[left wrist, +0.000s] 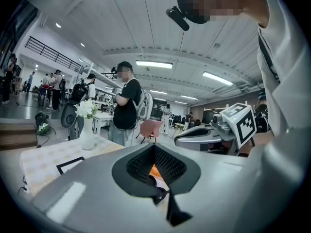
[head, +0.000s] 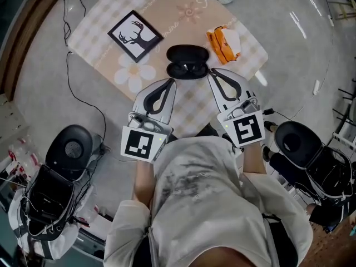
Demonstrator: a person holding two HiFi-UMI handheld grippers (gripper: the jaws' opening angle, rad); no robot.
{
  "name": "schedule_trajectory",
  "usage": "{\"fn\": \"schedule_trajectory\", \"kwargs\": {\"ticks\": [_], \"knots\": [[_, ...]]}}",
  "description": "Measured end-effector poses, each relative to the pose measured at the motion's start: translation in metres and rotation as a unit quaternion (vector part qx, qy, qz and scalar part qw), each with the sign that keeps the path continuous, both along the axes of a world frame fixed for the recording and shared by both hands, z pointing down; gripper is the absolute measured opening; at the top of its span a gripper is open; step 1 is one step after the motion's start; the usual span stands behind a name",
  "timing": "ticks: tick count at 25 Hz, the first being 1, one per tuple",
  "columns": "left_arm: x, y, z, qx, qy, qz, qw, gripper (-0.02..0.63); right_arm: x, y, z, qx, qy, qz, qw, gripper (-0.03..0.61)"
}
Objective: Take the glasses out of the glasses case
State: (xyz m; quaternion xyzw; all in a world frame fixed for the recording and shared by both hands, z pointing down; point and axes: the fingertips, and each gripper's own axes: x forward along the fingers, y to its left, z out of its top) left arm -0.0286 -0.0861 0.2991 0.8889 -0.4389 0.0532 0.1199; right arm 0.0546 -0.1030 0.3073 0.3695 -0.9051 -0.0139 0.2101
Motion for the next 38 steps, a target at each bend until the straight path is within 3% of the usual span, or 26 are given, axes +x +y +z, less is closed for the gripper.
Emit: {"fn": "schedule_trajectory", "kwargs": {"ticks": [6, 38], "knots": [[0.000, -0.009, 0.019, -0.042, 0.005, 0.008, 0.9991, 0.008, -0.008, -0.013, 0.016, -0.011, 0.023, -0.008, 1.000, 0.018], [0.008, -0.029, 0.103, -0.098, 0.010, -0.002, 0.9951, 0.008, -0.017, -0.028, 0.122, -0.079, 0.106, -0.066, 0.989, 0.022]]}}
